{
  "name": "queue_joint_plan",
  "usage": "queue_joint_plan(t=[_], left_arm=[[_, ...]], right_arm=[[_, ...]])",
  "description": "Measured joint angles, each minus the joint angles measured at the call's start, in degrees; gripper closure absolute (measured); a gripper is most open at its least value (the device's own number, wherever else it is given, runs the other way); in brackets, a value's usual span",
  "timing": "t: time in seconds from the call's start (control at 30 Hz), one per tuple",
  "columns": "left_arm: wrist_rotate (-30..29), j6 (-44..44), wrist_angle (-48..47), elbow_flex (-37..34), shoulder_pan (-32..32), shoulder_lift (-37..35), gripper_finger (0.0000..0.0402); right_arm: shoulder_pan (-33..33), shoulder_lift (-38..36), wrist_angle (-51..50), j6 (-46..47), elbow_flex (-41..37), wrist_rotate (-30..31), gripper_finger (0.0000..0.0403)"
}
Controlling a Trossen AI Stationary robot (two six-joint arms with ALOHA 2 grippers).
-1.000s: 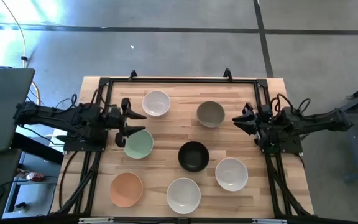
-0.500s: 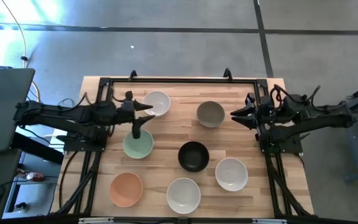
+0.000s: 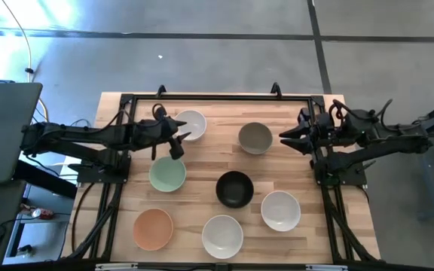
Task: Nest bowls inside each other
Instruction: Stack the top white bowl on top of the black bowl
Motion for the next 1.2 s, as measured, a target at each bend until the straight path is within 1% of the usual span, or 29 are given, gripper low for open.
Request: queue_joint_plan(t=[0.1, 0.13, 0.2, 0.3, 0.33, 0.37, 0.4, 0.57, 0.63, 0.73, 0.83, 1.07, 1.2], left_arm=[[1.3, 0.0, 0.0, 0.0, 1.7, 0.0, 0.0220], [2.5, 0.0, 0.1, 0.0, 2.1, -0.1, 0.0220], [6.1, -0.1, 0.8, 0.0, 2.7, -0.4, 0.0220], [13.1, -0.3, 2.2, 0.1, 2.5, -0.5, 0.0220], [14.7, -0.5, 2.1, 0.1, 2.3, -0.4, 0.0220], [15.1, -0.5, 2.0, 0.1, 2.0, -0.4, 0.0220], [14.1, -0.4, 1.4, 0.1, 1.6, -0.2, 0.0220], [3.8, -0.2, -3.7, 0.0, 1.2, 0.3, 0.0220], [2.0, 0.0, -6.1, 0.0, 1.7, 0.7, 0.0220], [1.9, 1.2, -9.4, 0.0, 2.9, 2.1, 0.0220], [2.0, 1.8, -11.8, 0.0, 3.7, 4.9, 0.0220], [5.6, 1.4, -10.8, 0.0, 4.6, 11.4, 0.0220], [6.3, 1.5, -11.2, 2.2, 4.6, 14.9, 0.0220]], right_arm=[[0.0, 0.3, 0.1, 0.0, 0.0, 0.1, 0.0325], [0.0, 0.3, 0.1, 0.0, 0.0, 0.1, 0.0325], [0.0, 0.4, 0.1, 0.0, 0.0, 0.1, 0.0325], [0.0, 0.6, 0.1, 0.1, 0.0, 0.1, 0.0325], [0.0, 0.7, 0.1, 0.1, 0.0, 0.1, 0.0325], [0.0, 0.8, 0.1, 0.1, 0.0, 0.1, 0.0325], [0.0, 0.7, 0.1, 0.1, 0.0, 0.1, 0.0325], [0.0, 1.1, 0.1, 0.6, 0.0, 0.1, 0.0325], [0.0, 1.4, 0.2, 1.2, 0.0, 0.2, 0.0325], [0.0, 2.0, 0.1, 1.1, 0.0, 0.3, 0.0325], [0.0, 2.6, 0.2, 1.2, 0.0, 1.2, 0.0325], [0.0, 4.1, 0.2, 2.8, 0.0, 1.3, 0.0325], [0.0, 4.1, 0.2, 3.3, 0.0, 1.2, 0.0325]])
